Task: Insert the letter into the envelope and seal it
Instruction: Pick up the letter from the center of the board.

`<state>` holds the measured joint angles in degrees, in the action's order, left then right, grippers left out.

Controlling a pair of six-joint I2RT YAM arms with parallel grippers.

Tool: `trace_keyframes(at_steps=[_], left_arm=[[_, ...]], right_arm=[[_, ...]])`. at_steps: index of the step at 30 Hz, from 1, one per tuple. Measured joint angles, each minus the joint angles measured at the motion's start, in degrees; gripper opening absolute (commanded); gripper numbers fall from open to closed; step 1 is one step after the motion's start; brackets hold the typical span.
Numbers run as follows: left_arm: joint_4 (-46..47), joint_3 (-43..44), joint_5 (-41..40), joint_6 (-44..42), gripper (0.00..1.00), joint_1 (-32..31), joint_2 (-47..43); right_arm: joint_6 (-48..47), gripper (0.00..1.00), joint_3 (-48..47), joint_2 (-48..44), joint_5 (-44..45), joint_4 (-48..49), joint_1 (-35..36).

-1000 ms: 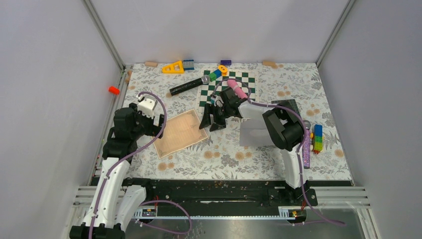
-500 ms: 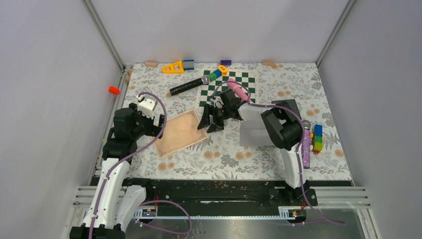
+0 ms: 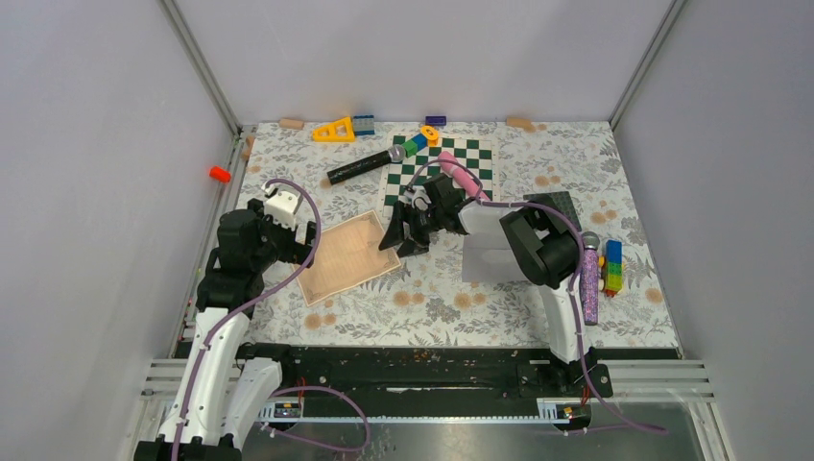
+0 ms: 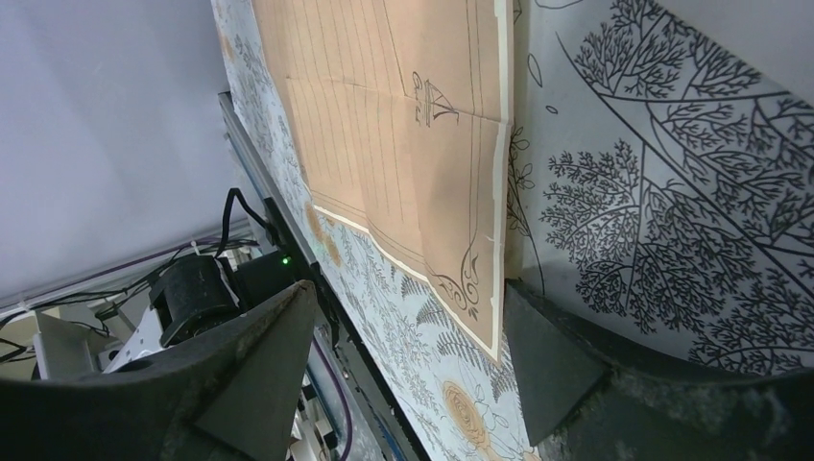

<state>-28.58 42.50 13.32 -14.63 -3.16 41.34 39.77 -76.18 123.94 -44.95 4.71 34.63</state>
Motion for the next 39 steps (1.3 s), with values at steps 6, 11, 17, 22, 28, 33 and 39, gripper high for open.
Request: trace_keyframes(at_steps=[6, 11, 17, 22, 28, 33, 39], left_arm=[[0.0, 0.0, 0.0, 0.0, 0.99, 0.0, 0.0], [0.0, 0.0, 0.0, 0.0, 0.99, 0.0, 0.0], [0.0, 0.0, 0.1, 0.0, 0.99, 0.0, 0.0], [0.0, 0.0, 0.2, 0.0, 0.99, 0.0, 0.0], [0.0, 0.0, 0.2, 0.0, 0.99, 0.0, 0.0], [0.0, 0.0, 0.2, 0.0, 0.99, 0.0, 0.0], [0.0, 0.0, 0.2, 0.0, 0.99, 0.0, 0.0]], right_arm=[[1.0, 0.74, 0.3, 0.5, -0.9, 1.6, 0.0], [2.4, 0.71, 1.4, 0.9, -1.8, 4.0, 0.0], [4.1, 0.67, 2.2, 1.5, -3.0, 6.5, 0.0], [5.2, 0.66, 2.7, 1.9, -4.0, 8.2, 0.0], [6.0, 0.64, 2.8, 2.6, -4.9, 9.3, 0.1], [6.2, 0.48, 2.8, 3.1, -5.2, 9.6, 0.5], [6.4, 0.39, 2.8, 4.4, -5.7, 9.6, 1.2]])
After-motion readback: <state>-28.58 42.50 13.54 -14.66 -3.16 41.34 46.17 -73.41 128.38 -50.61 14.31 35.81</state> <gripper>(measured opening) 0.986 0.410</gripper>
